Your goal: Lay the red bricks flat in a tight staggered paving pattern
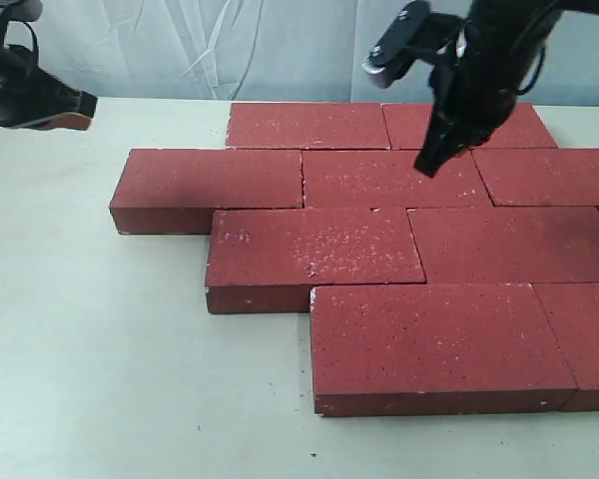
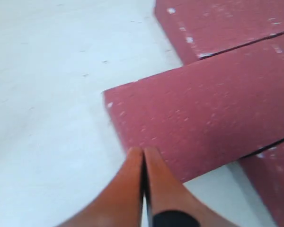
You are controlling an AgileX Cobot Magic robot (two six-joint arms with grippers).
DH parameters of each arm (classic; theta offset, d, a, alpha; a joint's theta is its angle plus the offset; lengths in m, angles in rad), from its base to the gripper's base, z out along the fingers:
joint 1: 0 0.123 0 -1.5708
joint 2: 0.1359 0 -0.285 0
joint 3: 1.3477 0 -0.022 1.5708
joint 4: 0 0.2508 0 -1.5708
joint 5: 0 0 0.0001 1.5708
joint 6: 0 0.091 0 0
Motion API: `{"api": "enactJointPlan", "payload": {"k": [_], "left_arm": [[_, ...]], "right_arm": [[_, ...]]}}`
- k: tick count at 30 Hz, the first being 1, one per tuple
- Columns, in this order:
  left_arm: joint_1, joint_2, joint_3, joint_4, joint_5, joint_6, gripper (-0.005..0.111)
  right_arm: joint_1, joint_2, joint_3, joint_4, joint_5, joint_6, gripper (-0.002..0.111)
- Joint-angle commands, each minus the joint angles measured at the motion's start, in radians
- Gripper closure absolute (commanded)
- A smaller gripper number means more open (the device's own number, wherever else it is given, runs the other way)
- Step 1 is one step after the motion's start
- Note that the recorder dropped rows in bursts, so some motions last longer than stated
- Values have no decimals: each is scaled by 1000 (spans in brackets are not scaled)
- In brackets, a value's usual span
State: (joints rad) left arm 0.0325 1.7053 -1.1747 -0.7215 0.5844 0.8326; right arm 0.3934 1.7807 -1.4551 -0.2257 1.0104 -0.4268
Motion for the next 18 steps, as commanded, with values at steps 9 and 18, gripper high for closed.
{"api": "enactJointPlan", "payload": {"k": [9, 18], "left_arm": [[-4, -331, 20, 471, 41, -430, 107], [-4, -520, 215, 469, -186, -428, 107]], "right_arm": [[-393, -182, 7, 180, 48, 245, 109], [-393, -376, 272, 193, -290, 245, 109]]}}
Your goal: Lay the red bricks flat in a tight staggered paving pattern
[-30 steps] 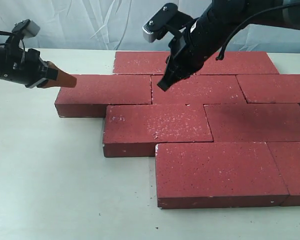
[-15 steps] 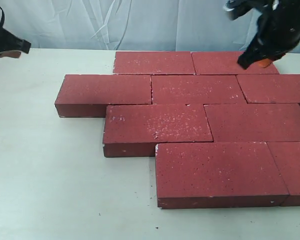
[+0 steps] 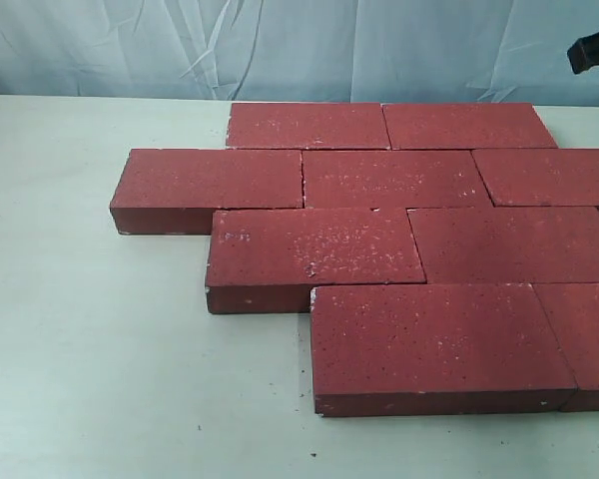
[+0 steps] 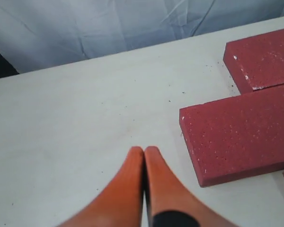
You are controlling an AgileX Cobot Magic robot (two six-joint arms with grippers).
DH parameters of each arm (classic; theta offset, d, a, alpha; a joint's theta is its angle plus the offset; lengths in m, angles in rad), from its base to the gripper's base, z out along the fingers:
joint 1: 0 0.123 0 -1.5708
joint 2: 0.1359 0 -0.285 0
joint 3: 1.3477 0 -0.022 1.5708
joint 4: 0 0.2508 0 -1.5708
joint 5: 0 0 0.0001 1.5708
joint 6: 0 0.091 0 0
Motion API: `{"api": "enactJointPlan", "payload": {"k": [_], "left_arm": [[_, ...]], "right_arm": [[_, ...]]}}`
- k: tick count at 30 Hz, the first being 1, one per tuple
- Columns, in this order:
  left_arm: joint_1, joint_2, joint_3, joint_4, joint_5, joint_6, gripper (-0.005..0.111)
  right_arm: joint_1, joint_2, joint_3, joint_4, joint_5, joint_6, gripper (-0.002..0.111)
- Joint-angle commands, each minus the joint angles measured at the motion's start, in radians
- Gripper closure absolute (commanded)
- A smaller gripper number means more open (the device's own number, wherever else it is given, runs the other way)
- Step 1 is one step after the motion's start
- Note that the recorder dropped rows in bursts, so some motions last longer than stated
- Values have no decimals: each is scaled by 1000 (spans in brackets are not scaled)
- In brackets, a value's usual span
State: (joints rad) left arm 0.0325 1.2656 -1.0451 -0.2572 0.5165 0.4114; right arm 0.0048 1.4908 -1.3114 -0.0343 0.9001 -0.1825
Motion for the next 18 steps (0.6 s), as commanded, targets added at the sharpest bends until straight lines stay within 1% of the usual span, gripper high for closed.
{"api": "enactJointPlan", "payload": {"k": [1, 6, 9, 12, 16, 18], "left_arm": [[-4, -98, 104, 4, -139, -7, 107], [-10, -209, 191, -7, -226, -9, 107], [-32, -273, 230, -8, -246, -9, 107], [-63, -336, 260, -15, -238, -9, 107], [-91, -423, 297, -20, -195, -9, 107], [-95, -475, 321, -30, -172, -11, 107]], "right_arm": [[-5, -106, 162, 1, -222, 1, 109], [-4, -216, 360, -3, -467, -6, 109], [-4, -274, 454, -3, -592, -6, 109], [-4, -326, 504, 20, -646, -6, 109], [-4, -382, 525, 22, -648, -2, 109], [-4, -413, 528, 53, -641, 0, 109]]}}
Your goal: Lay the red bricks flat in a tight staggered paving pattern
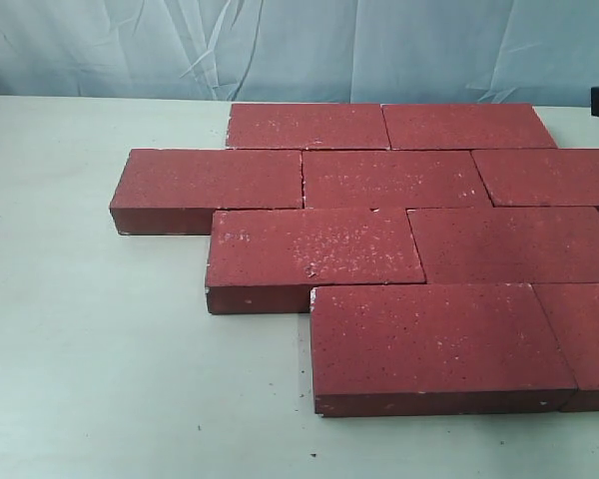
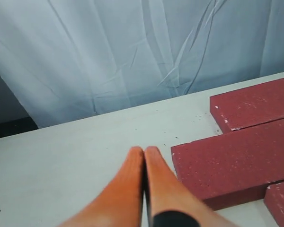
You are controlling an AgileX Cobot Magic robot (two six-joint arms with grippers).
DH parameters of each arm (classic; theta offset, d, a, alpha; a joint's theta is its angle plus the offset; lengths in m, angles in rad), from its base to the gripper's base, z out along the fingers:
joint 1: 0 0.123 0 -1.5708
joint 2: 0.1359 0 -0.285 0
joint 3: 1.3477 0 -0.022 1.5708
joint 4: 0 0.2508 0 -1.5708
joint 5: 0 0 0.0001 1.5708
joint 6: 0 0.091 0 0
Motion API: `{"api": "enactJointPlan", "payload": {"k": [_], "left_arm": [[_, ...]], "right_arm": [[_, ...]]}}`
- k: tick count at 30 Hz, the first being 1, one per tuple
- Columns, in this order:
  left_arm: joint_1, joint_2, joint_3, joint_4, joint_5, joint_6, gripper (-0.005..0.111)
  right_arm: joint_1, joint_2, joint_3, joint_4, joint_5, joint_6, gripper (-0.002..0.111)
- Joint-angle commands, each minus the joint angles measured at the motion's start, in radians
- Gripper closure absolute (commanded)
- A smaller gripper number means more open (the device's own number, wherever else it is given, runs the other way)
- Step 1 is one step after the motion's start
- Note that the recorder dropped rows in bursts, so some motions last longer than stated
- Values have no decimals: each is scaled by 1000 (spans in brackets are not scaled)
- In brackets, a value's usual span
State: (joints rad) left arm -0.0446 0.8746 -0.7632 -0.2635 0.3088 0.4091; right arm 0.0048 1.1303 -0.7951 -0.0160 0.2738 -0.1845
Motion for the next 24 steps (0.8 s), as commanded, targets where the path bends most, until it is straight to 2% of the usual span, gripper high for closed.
{"api": "enactJointPlan", "payload": {"k": [1, 6, 11, 16, 19, 24], "left_arm": [[-18, -105, 48, -33, 50, -8, 107], [-18, -239, 109, -41, 83, -8, 107], [-18, -355, 148, -112, 108, -8, 107], [-18, -427, 152, -148, 192, -8, 107], [-18, -465, 152, -182, 196, -8, 107], [-18, -496, 152, -192, 199, -8, 107]], "right_arm": [[-4, -70, 12, 51, -7, 2, 109], [-4, -156, 16, 72, 8, 2, 109], [-4, -249, 66, 158, -43, 2, 109], [-4, -328, 164, 198, -125, -4, 109], [-4, -352, 225, 205, -195, 2, 109], [-4, -357, 253, 217, -166, 4, 109]]}}
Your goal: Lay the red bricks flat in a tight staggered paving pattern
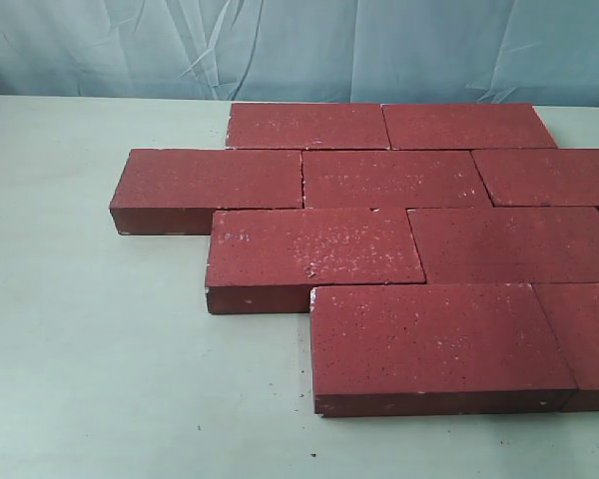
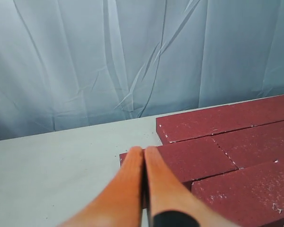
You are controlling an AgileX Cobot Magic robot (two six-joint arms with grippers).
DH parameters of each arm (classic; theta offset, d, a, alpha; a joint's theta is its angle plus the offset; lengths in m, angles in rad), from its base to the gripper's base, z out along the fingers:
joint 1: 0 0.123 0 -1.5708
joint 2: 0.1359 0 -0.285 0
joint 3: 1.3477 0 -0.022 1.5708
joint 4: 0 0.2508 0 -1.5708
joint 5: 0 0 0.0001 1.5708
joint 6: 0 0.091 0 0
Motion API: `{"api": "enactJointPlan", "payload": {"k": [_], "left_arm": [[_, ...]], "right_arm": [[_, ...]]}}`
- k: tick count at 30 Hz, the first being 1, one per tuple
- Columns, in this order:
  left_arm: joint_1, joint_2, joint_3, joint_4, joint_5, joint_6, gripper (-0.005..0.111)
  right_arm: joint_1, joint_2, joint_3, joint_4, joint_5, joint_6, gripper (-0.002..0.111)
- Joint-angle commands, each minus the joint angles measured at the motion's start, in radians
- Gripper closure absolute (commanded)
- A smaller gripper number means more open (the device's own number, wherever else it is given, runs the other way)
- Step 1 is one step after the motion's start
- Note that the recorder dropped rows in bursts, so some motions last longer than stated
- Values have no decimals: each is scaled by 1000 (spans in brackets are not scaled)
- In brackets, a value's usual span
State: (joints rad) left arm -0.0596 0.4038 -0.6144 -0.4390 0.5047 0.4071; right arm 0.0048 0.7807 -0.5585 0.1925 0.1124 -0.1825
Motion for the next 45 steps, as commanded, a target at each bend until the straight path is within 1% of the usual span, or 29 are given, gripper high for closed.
{"api": "enactJointPlan", "payload": {"k": [1, 17, 19, 21, 23, 25, 28, 35, 39, 45], "left_arm": [[-3, -25, 3, -16, 1, -6, 107], [-3, -25, 3, -16, -7, -6, 107], [-3, -25, 3, 12, -10, -5, 107], [-3, -31, 5, 83, -6, -24, 107], [-3, -49, 22, 187, -21, -128, 107], [-3, -84, 58, 295, -62, -244, 107], [-3, -144, 127, 397, -128, -311, 107], [-3, -250, 261, 451, -196, -324, 107], [-3, -310, 345, 474, -227, -366, 107], [-3, -404, 472, 482, -244, -397, 107]], "right_arm": [[-4, -8, 16, 8, -3, 2, 109], [-4, -8, 16, 8, -3, 2, 109], [-4, -8, 16, 8, -3, 2, 109], [-4, -8, 16, 8, -3, 2, 109], [-4, -8, 16, 8, -3, 2, 109], [-4, -8, 16, 8, -3, 2, 109], [-4, -8, 16, 8, -3, 2, 109], [-4, -8, 16, 8, -3, 2, 109], [-4, -8, 16, 8, -3, 2, 109], [-4, -8, 16, 8, -3, 2, 109]]}}
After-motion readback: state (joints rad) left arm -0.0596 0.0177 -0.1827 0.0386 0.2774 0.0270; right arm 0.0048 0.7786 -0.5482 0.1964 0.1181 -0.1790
